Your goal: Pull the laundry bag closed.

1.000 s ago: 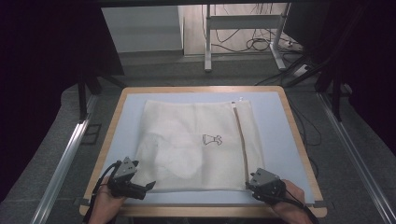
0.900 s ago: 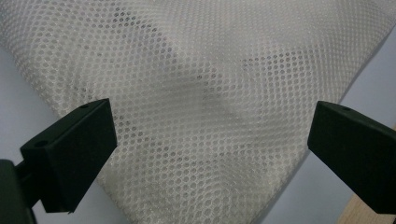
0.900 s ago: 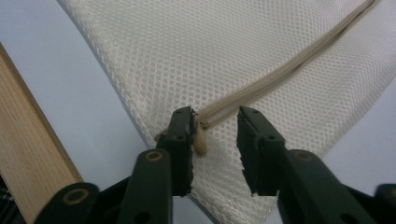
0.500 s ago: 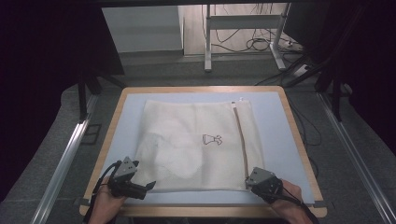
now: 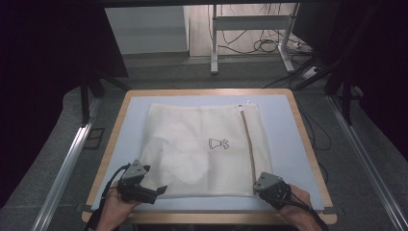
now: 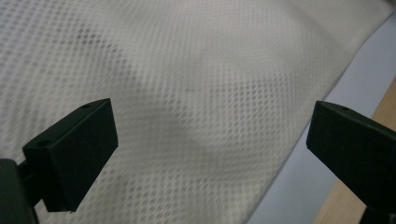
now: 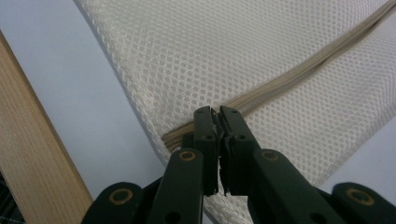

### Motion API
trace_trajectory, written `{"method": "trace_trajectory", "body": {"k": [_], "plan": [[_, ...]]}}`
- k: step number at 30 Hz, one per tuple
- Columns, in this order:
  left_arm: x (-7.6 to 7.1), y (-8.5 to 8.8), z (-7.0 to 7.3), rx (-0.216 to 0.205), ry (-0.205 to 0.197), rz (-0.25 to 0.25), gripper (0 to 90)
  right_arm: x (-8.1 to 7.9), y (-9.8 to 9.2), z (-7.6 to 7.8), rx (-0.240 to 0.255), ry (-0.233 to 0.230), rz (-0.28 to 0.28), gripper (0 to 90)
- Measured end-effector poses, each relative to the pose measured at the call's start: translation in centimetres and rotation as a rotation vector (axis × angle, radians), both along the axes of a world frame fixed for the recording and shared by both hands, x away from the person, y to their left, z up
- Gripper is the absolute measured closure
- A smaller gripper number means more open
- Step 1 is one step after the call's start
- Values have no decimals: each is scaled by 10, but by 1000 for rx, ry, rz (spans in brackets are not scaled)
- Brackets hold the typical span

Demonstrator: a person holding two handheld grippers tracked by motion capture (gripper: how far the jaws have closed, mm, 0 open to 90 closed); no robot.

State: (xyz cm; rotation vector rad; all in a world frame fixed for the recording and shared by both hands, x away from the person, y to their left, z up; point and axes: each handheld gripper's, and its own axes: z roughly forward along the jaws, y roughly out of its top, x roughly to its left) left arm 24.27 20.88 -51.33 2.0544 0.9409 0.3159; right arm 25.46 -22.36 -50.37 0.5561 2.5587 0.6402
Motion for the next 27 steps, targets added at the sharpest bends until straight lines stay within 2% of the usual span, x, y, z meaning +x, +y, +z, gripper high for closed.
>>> {"method": "trace_trajectory", "body": {"k": [2, 4, 7, 15, 16, 18, 19, 27], "plan": [[2, -4, 2, -20, 2, -10, 21, 0, 0, 0, 3, 2, -2, 851], [4, -9, 3, -19, -2, -28, 36, 1, 0, 0, 7, 6, -1, 851], [6, -15, 5, -16, -3, -45, 90, 1, -1, 0, 10, 9, -5, 851], [10, -27, 9, -50, -21, -90, 198, 1, -1, 0, 21, 17, -13, 850], [11, -33, 10, -60, -30, -111, 211, 1, -2, 0, 23, 16, -14, 850], [11, -36, 10, -59, -37, -120, 221, 1, -2, 0, 28, 18, -17, 850], [12, -43, 11, -56, -49, -143, 232, 1, -2, 0, 31, 20, -18, 849], [20, -67, 9, -47, -55, -200, 285, 1, -1, 0, 31, 16, -20, 851]]}}
